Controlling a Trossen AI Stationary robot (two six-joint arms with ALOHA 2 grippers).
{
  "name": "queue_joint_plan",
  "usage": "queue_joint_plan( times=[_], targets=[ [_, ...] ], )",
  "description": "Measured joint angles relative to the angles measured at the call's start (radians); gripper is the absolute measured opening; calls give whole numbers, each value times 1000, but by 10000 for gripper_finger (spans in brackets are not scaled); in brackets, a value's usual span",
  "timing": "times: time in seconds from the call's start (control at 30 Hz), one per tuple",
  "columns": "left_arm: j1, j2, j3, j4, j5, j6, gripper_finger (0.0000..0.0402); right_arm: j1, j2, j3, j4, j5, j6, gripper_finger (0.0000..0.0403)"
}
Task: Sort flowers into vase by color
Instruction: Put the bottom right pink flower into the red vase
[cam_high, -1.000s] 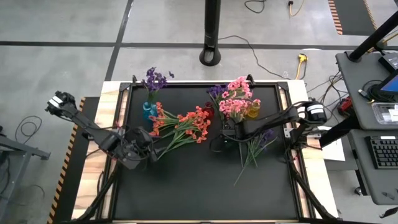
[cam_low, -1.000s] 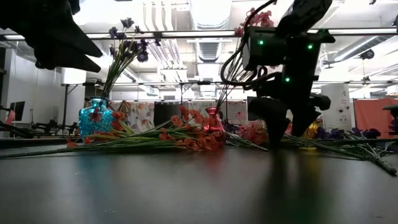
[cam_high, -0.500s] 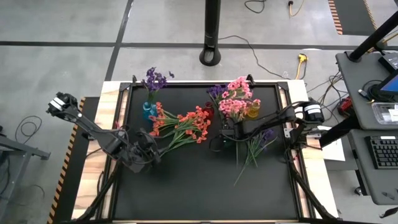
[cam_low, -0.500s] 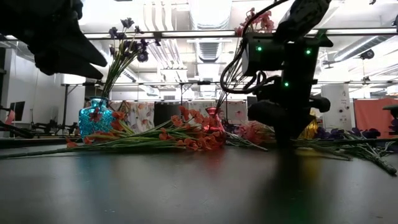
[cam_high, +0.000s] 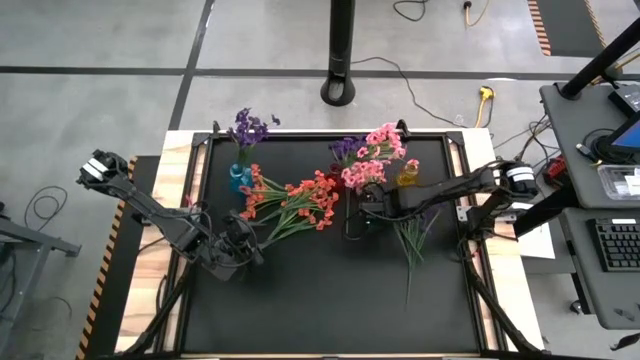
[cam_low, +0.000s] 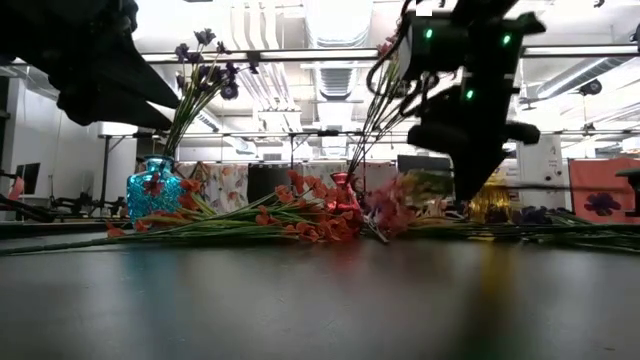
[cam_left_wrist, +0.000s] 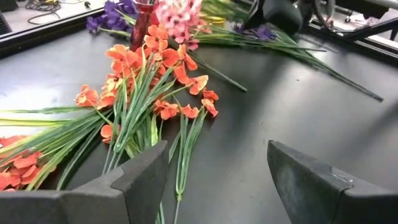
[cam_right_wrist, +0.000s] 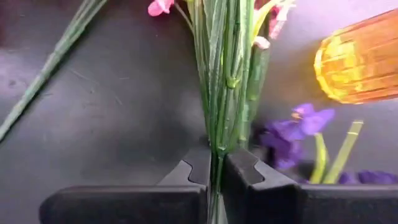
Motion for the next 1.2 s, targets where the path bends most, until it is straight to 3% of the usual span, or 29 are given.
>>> queue_joint_plan(
  times=[0.23,0.43,0.7,0.87,1.07,1.2],
  targets=[
    [0,27,0,47,0,2,256,0,-170,1,-94,-16,-45,13],
    [-7,40,0,106,1,28,256,29,-321,1,-123,-169,-111,13],
    [-18,87,0,436,108,344,256,168,-417,1,-56,-253,-171,13],
    [-17,144,0,647,140,533,256,256,-414,0,199,-219,-302,13],
    [-16,228,0,841,139,659,256,293,-340,-32,735,-191,-585,13],
    [-12,305,1,1028,132,755,256,293,-224,-35,1097,-190,-780,13]
  ],
)
